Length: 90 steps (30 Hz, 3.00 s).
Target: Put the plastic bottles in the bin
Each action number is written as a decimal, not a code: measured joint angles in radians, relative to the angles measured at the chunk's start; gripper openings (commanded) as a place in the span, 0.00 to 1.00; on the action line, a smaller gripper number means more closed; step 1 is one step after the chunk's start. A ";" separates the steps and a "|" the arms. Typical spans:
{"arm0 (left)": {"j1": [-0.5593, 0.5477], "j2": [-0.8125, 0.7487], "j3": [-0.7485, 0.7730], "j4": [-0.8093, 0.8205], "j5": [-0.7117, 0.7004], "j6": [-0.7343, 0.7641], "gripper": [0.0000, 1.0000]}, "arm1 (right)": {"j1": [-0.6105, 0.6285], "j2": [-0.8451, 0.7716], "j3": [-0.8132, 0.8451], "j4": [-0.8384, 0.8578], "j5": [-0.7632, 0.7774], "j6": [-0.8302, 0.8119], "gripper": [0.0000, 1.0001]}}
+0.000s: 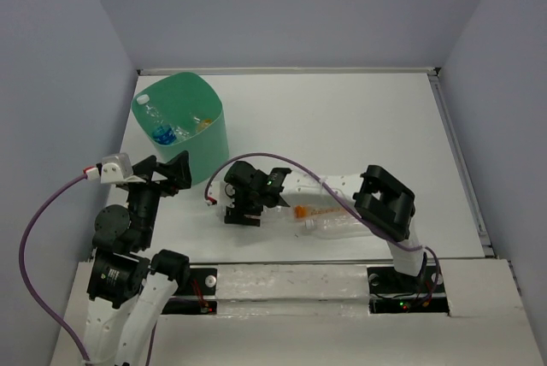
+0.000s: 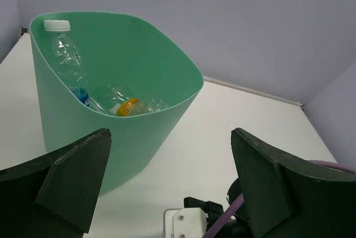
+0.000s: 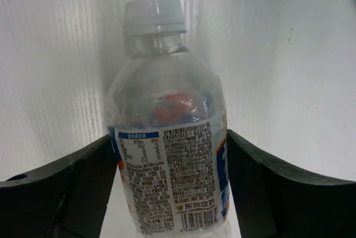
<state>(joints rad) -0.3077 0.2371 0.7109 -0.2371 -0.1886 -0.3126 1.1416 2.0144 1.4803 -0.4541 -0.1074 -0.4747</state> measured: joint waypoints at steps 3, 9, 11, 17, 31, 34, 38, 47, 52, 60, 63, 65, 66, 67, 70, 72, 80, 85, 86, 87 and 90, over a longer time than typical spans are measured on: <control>0.000 0.000 0.000 0.000 -0.005 0.000 0.99 | 0.000 -0.002 -0.016 0.067 0.002 0.011 0.51; 0.007 -0.013 0.000 -0.007 -0.036 -0.001 0.99 | 0.000 -0.063 -0.072 0.203 0.023 0.042 0.35; 0.010 -0.019 0.000 -0.011 -0.053 -0.001 0.99 | 0.000 -0.098 -0.079 0.245 0.028 0.058 0.35; 0.014 -0.024 0.000 -0.033 -0.115 -0.012 0.99 | 0.000 -0.313 -0.155 0.355 0.053 0.118 0.35; 0.015 -0.037 0.000 -0.066 -0.156 -0.044 0.99 | -0.029 -0.331 0.179 0.651 0.204 0.211 0.33; 0.014 -0.037 0.000 -0.065 -0.142 -0.045 0.99 | -0.036 -0.219 0.319 0.705 0.205 0.220 0.33; 0.012 -0.037 0.000 -0.064 -0.135 -0.045 0.99 | -0.050 -0.029 0.528 0.776 0.203 0.239 0.33; -0.010 -0.037 0.000 -0.063 -0.135 -0.045 0.99 | -0.105 0.277 0.815 0.813 0.161 0.340 0.94; -0.020 -0.038 0.000 -0.061 -0.135 -0.045 0.99 | -0.156 0.324 0.855 0.747 0.113 0.426 1.00; -0.035 -0.038 0.000 -0.055 -0.106 -0.040 0.99 | -0.172 0.085 0.563 0.731 0.146 0.473 0.92; -0.044 -0.037 -0.001 -0.037 -0.053 -0.027 0.99 | -0.175 -0.124 0.327 0.753 0.197 0.475 0.88; -0.049 -0.035 -0.009 -0.013 -0.003 -0.016 0.99 | -0.182 -0.301 0.114 0.804 0.249 0.468 0.83; -0.052 -0.033 -0.015 0.001 0.029 -0.010 0.99 | -0.190 -0.392 0.018 0.818 0.282 0.466 0.82; -0.057 -0.024 -0.024 0.017 0.064 -0.006 0.99 | -0.204 -0.493 -0.107 0.848 0.319 0.470 0.78; -0.066 0.028 -0.038 0.048 0.181 0.005 0.99 | -0.266 -0.729 -0.363 0.869 0.430 0.498 0.73; -0.067 0.093 -0.038 0.082 0.274 0.006 0.99 | -0.303 -0.848 -0.502 0.863 0.500 0.537 0.71; -0.299 0.433 -0.040 0.243 0.340 -0.087 0.99 | -0.357 -1.259 -0.916 0.654 0.686 0.755 0.69; -0.662 0.746 0.076 0.257 0.132 -0.045 0.99 | -0.362 -1.436 -0.967 0.512 0.726 0.855 0.69; -0.695 0.816 0.108 0.263 0.099 -0.026 0.99 | -0.362 -1.454 -0.967 0.493 0.727 0.863 0.69; -0.721 0.893 0.135 0.267 0.073 -0.003 0.99 | -0.362 -1.487 -0.967 0.459 0.731 0.875 0.69; -0.770 1.064 0.192 0.272 0.027 0.081 0.99 | -0.362 -1.581 -0.968 0.381 0.750 0.903 0.69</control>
<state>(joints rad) -1.0779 1.3010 0.9024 0.0353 -0.1619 -0.2314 0.7792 0.4335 0.5121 -0.0731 0.6430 0.4282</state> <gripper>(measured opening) 0.989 0.692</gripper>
